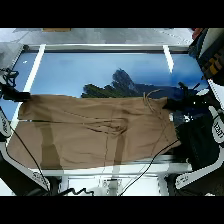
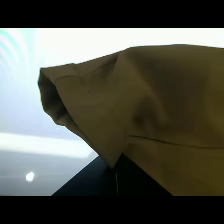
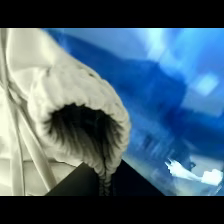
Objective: Fold the clothes and pants, and hang the long-sleeved shirts on hangers.
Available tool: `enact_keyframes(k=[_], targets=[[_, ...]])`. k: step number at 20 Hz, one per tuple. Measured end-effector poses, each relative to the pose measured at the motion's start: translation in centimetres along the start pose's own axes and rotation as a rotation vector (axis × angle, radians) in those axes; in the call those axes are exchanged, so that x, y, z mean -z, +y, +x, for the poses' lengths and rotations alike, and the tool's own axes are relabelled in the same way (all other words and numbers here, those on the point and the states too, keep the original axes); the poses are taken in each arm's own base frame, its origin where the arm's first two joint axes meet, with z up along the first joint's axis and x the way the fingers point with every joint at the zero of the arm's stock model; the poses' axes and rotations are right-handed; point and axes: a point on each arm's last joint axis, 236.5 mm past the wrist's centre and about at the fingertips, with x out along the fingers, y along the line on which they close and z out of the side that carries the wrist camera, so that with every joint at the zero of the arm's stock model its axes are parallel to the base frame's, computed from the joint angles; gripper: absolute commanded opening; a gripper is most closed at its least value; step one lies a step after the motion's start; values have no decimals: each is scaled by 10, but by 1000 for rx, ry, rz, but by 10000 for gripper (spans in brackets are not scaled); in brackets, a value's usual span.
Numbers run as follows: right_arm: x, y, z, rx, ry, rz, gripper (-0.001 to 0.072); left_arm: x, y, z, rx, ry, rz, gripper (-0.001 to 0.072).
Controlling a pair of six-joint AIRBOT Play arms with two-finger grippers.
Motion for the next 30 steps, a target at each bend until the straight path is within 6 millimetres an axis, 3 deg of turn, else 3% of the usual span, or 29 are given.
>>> enact_keyframes(k=[4, 10, 11, 12, 13, 14, 18, 20, 21, 22, 23, 24, 25, 27, 30], targets=[[-44, -19, -10, 89, -165, 22, 35, -20, -4, 0, -20, -71, 17, 22], [-75, -34, -21, 158, -298, 48, 35, -29, -4, 2, -31, -102, 21, 28], [-77, -36, -22, 162, -307, 51, 51, -29, -4, 5, -30, -102, 21, 114], [-79, -37, -23, 167, -316, 53, 214, -28, -4, 7, -30, -99, 23, 397], [-82, -39, -25, 176, -329, 54, 568, -28, -4, 10, -32, -97, 23, 707], [-83, -40, -25, 178, -333, 57, 712, -26, -4, 12, -33, -91, 24, 676], [-82, -32, -31, 165, -327, 59, 694, -25, -9, 6, -17, -80, -8, 675], [-85, -25, -45, 172, -342, 44, 694, -23, -9, -7, -17, -76, -15, 672], [-87, -21, -56, 184, -351, 35, 693, -24, -9, -17, -17, -79, -19, 635], [-88, -17, -68, 202, -363, 23, 637, -24, -9, -28, -20, -84, -33, 550], [-89, -13, -83, 223, -373, 12, 445, -24, -8, -39, -25, -85, -50, 379], [-87, -8, -97, 243, -373, 3, 214, -21, -8, -51, -26, -81, -79, 145], [-81, -2, -111, 263, -360, -12, 47, -18, -9, -64, -22, -75, -110, 28], [-59, 8, -131, 295, -291, -39, 36, -13, -19, -85, 17, -65, -156, 23], [-8, 17, -149, 325, -124, -44, 36, -16, -47, -120, 128, -96, -201, 22]])
